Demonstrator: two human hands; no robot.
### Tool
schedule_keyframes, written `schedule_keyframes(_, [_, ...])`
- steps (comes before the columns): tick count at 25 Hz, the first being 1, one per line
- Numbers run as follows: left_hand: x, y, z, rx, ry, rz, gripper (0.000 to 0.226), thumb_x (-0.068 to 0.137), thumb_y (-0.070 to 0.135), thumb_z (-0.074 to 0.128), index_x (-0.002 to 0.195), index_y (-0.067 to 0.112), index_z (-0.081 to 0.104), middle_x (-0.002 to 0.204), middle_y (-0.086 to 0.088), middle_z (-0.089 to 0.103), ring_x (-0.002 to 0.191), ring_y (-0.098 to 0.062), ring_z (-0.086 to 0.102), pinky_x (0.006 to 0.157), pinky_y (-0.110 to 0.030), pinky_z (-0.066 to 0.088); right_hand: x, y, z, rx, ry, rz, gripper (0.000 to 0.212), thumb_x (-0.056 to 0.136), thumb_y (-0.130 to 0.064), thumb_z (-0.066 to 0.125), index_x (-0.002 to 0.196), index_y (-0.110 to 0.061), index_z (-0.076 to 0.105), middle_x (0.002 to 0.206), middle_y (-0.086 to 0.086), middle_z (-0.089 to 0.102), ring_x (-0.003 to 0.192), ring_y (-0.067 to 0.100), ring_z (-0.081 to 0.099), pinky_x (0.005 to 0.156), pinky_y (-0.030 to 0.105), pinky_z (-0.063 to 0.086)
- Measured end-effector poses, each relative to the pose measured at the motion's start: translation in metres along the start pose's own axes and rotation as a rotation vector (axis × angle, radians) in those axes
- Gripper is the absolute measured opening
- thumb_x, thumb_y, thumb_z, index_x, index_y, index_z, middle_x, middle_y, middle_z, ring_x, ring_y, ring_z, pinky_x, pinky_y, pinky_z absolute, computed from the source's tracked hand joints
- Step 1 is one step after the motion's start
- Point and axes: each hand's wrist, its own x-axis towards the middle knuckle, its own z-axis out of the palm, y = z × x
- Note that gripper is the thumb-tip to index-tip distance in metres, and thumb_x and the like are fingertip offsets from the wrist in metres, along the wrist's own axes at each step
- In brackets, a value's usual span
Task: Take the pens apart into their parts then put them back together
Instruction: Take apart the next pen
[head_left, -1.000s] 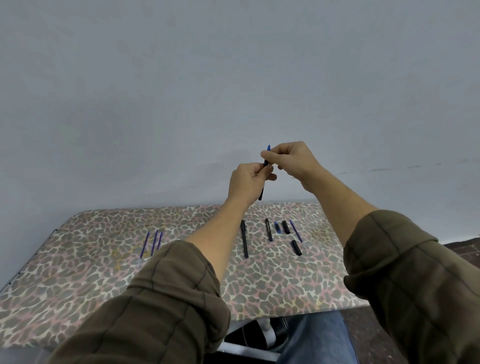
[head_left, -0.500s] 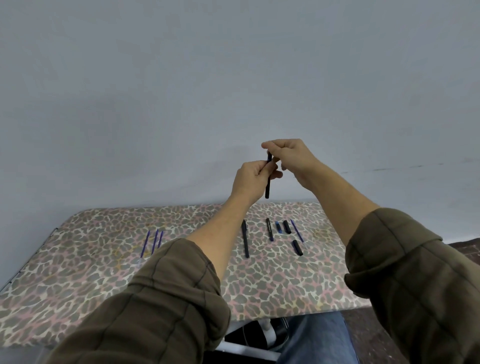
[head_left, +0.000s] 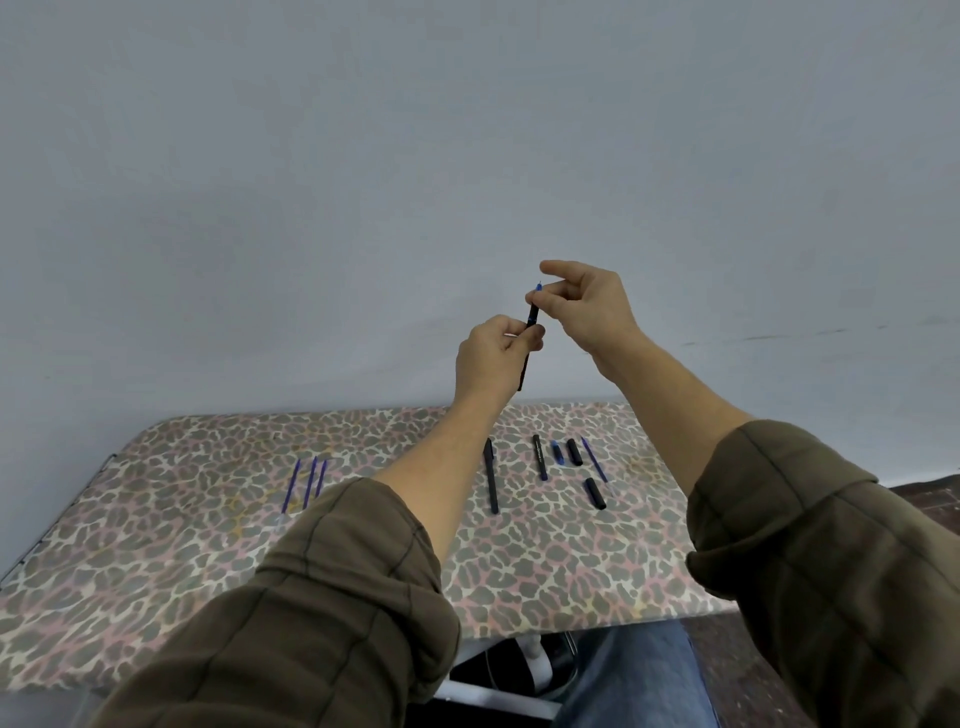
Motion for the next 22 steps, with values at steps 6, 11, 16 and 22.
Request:
schedule_keyframes(6, [-0.001, -0.001, 0.0, 0.026, 0.008, 0.043, 0.023, 0.101, 0.035, 0.062, 0.105, 0.017, 0.076, 0.091, 0.009, 0.078, 0.093, -0.008, 0.071, 0.079, -0.025, 0.051, 0.001, 0.0, 0.003, -0.029, -0.009, 0.001, 0.043, 0.095, -0.014, 0.072, 0.138, -0.015, 0.065, 0.104, 0.001, 0.08, 0.111, 0.012, 0.07, 0.096, 0.028, 0.051])
schedule_keyframes(11, [-0.003, -0.004, 0.003, 0.051, -0.01, 0.046, 0.021, 0.103, 0.034, 0.059, 0.1, 0.022, 0.076, 0.093, 0.01, 0.077, 0.095, -0.011, 0.07, 0.08, -0.028, 0.051, 0.002, -0.001, 0.006, -0.1, 0.006, -0.011, 0.048, 0.094, -0.016, 0.076, 0.141, -0.018, 0.064, 0.104, -0.001, 0.079, 0.11, 0.018, 0.071, 0.084, 0.024, 0.055])
schedule_keyframes(16, [-0.002, -0.005, 0.001, 0.062, -0.004, 0.049, 0.022, 0.104, 0.034, 0.057, 0.102, 0.023, 0.076, 0.091, 0.011, 0.077, 0.094, -0.01, 0.07, 0.08, -0.028, 0.052, 0.002, -0.001, 0.009, -0.099, -0.058, 0.011, 0.059, 0.098, -0.016, 0.069, 0.154, -0.015, 0.049, 0.112, -0.003, 0.077, 0.121, 0.015, 0.065, 0.106, 0.034, 0.045])
schedule_keyframes(22, [-0.002, -0.007, 0.0, 0.052, -0.007, 0.05, 0.022, 0.104, 0.033, 0.056, 0.103, 0.024, 0.076, 0.092, 0.012, 0.077, 0.095, -0.008, 0.07, 0.077, -0.025, 0.05, 0.004, -0.001, 0.012, -0.134, 0.029, -0.017, 0.076, 0.094, -0.012, 0.074, 0.16, -0.017, 0.037, 0.097, -0.005, 0.079, 0.116, 0.011, 0.066, 0.098, 0.033, 0.051])
